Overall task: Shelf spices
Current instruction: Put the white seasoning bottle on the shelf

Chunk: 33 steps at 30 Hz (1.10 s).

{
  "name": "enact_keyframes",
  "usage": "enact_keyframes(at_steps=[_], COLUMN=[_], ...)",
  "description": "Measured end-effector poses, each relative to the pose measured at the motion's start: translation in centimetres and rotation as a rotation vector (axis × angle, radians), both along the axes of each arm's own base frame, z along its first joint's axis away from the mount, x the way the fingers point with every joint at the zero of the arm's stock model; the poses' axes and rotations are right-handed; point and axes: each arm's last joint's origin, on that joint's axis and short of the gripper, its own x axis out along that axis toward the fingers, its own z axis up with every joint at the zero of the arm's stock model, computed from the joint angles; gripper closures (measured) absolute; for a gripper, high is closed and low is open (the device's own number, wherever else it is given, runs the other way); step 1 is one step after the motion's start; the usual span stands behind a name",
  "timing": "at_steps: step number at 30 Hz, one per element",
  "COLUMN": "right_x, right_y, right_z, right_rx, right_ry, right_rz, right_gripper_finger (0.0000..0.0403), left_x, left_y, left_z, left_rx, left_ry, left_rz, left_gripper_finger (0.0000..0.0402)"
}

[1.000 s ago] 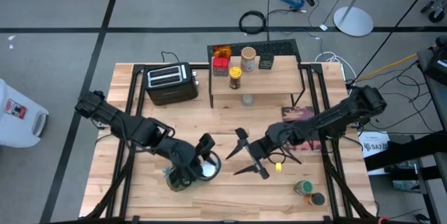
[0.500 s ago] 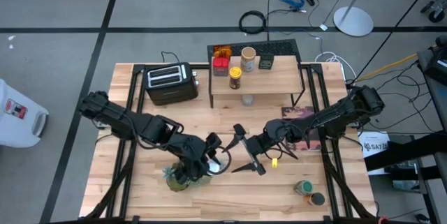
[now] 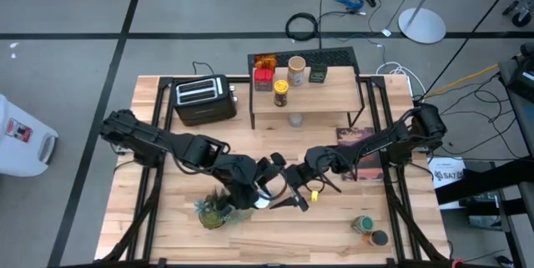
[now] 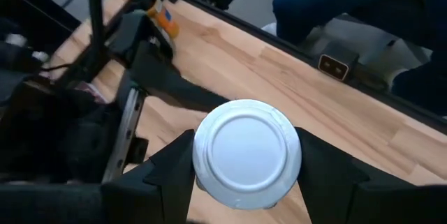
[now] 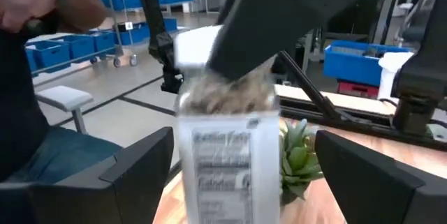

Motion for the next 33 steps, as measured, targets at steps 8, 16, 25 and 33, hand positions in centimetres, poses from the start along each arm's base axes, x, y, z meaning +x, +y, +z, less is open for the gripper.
enact_keyframes(at_steps=[8, 16, 25, 33], right_x=[2.3, 2.4, 2.6, 2.6], right_y=[0.8, 0.0, -0.8, -1.4], right_z=[0.5, -0.3, -0.3, -0.1], right_rx=[-0.039, -0.058, -0.057, -0.069], right_ry=[0.034, 0.107, 0.106, 0.101], right_rz=[0.066, 0.073, 0.077, 0.065], right_gripper_finger=[0.0078, 0.0099, 0.0088, 0.0088], left_x=[0.7, 0.5, 0.4, -0.6], left_y=[0.3, 0.1, -0.2, -0.4], left_z=[-1.2, -1.3, -1.3, -0.2], left_rx=[-0.004, -0.016, 0.026, 0.055], left_ry=[0.068, 0.082, 0.066, 0.025], left_rz=[-0.005, 0.003, 0.016, 0.031], left_gripper_finger=[0.0191, 0.0191, 0.0191, 0.0191])
